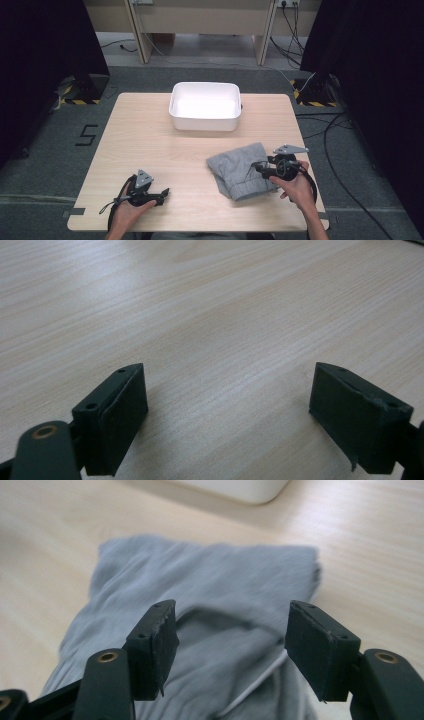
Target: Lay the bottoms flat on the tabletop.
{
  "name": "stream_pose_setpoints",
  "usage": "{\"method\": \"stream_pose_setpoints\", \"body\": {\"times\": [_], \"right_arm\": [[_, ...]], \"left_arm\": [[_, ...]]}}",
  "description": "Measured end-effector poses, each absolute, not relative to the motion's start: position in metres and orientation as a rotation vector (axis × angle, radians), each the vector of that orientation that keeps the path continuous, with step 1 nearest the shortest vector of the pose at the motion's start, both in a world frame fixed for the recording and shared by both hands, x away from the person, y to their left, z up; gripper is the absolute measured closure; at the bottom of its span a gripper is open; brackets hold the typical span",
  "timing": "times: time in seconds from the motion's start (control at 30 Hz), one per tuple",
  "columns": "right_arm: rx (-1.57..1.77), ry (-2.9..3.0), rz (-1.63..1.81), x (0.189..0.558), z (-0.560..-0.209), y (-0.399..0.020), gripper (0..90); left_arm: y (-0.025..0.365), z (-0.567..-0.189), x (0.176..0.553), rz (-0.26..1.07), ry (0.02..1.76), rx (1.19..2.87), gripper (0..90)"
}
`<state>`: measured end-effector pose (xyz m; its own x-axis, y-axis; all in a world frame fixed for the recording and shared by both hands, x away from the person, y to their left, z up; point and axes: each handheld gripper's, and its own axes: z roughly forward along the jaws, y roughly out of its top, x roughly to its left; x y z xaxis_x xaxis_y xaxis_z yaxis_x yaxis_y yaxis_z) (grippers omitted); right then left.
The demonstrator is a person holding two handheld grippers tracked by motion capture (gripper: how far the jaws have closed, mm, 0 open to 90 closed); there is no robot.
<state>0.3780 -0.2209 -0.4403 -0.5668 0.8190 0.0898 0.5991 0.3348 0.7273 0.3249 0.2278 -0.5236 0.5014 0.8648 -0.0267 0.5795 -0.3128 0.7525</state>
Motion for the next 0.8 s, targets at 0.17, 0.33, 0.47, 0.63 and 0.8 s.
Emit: {"method": "stream_pose_setpoints", "body": {"times": [0.17, 0.33, 0.47, 0.63, 0.8], "right_arm": [[1.299, 2.369, 0.95, 0.38, -0.459, -0.226, 51.2], [1.274, 2.458, 0.903, 0.38, -0.48, -0.208, 56.1], [1.25, 2.509, 0.946, 0.37, -0.481, -0.18, 54.5], [1.249, 2.538, 0.978, 0.353, -0.479, -0.146, 42.4], [1.183, 2.509, 1.02, 0.34, -0.463, -0.141, 35.1]], "left_arm": [[0.228, -0.523, 0.325, 0.504, 1.183, 2.022, 14.6], [0.225, -0.523, 0.326, 0.506, 1.185, 2.019, 14.6], [0.223, -0.523, 0.325, 0.504, 1.18, 2.023, 14.8], [0.217, -0.523, 0.322, 0.489, 1.158, 2.028, 15.3], [0.206, -0.519, 0.317, 0.432, 1.125, 2.016, 17.3]]}}
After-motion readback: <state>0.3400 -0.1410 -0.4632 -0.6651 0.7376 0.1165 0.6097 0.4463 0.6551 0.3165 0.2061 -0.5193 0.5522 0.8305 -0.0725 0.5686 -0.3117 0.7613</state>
